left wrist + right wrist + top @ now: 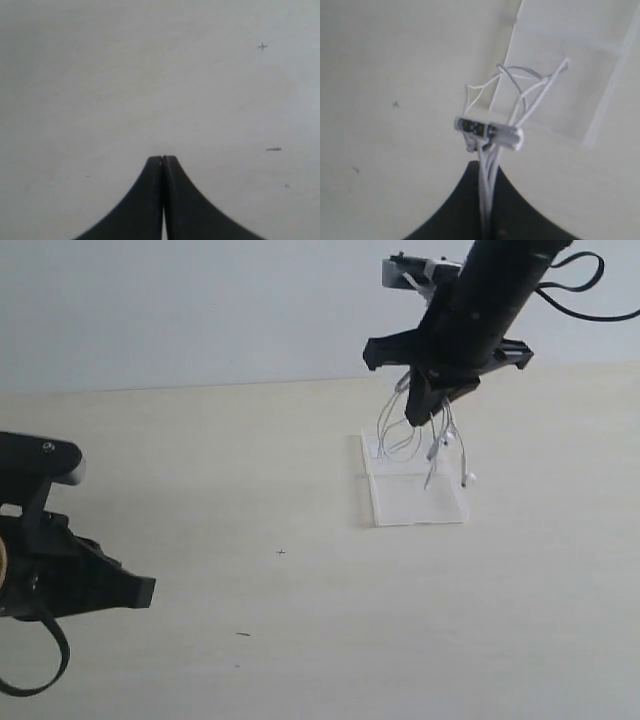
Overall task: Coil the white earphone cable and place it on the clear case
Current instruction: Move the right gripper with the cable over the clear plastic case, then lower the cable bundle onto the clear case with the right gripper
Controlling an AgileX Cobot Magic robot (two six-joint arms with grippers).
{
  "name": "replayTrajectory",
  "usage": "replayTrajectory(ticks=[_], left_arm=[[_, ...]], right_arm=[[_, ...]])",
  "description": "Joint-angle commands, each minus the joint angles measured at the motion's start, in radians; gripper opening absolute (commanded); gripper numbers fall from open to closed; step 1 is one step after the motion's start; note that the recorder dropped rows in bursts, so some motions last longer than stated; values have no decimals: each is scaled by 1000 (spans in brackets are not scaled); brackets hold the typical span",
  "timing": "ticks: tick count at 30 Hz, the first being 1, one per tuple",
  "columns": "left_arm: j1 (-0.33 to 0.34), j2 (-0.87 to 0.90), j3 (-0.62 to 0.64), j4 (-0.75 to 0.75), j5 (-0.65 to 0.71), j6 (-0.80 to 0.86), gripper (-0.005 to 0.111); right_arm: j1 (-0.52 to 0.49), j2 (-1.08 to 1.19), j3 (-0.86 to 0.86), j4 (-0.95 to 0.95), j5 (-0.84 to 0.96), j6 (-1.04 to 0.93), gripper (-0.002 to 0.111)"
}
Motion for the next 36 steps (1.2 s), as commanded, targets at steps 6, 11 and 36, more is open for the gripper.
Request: replayTrajectory(ticks=[6,11,36], left_arm=[[2,-29,55,-25,-76,-1,0],[14,-29,55,-25,-78,-5,0],[85,-29,55,-28,-40,-5,0]], right_arm=[[-65,147,-283,8,6,49,0],[-88,172,-287,71,6,49,0],[-88,206,-81,33,6,49,0]])
